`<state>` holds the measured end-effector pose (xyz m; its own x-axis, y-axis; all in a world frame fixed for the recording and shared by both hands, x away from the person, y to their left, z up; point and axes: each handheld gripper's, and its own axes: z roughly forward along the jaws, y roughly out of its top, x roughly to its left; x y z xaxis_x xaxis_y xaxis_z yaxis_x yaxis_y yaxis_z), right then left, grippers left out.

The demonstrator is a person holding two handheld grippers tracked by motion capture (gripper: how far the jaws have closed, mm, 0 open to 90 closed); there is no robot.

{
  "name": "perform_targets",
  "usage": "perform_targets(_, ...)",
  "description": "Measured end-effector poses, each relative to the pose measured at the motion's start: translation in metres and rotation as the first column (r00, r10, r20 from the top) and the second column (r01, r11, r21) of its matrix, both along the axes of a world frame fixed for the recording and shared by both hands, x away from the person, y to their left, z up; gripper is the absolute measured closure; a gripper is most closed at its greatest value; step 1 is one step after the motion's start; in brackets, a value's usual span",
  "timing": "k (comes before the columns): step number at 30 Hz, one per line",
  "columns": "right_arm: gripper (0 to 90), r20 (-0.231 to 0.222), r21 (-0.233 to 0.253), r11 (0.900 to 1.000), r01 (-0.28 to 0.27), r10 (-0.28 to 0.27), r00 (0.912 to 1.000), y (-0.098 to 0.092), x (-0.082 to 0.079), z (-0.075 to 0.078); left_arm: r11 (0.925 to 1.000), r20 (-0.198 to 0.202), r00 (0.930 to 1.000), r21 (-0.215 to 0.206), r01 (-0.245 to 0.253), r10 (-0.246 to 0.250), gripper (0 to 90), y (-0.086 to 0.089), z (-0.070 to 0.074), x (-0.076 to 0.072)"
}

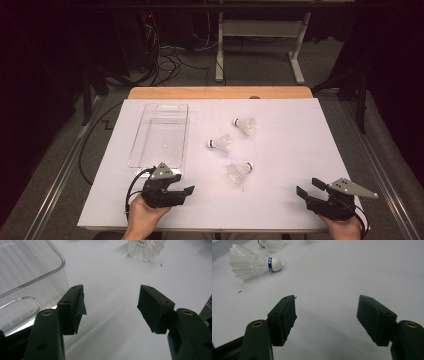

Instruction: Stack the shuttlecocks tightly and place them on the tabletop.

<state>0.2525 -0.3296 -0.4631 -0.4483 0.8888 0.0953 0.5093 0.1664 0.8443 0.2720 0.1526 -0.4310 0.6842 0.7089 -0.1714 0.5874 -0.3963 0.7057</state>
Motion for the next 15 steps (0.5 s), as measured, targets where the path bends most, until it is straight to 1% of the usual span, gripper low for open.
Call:
perform_targets(3,32.2,-0.001,0.001,1.0,0.001,-0.001,1.0,0.0,0.0,0.0,0.9999,0.003,1.0,-0.006,-0.008,0.008,38.5,0.004,0.0,-0.002)
perform_targets(4,32.2,-0.001,0.001,1.0,0.001,-0.001,1.0,0.0,0.0,0.0,1.0,0.011,0.9999,-0.003,-0.009,0.009,38.5,0.005,0.0,-0.003)
perform_targets(8,32.2,0.0,0.0,1.0,0.001,-0.001,1.0,0.0,0.0,0.0,0.9997,0.019,0.9995,-0.006,-0.023,0.023,38.4,0.011,0.0,-0.006)
perform_targets(15,32.2,-0.001,-0.001,1.0,0.003,-0.003,1.0,0.0,0.0,0.0,0.9989,0.028,0.9986,-0.017,-0.043,0.044,38.3,0.021,0.0,-0.01)
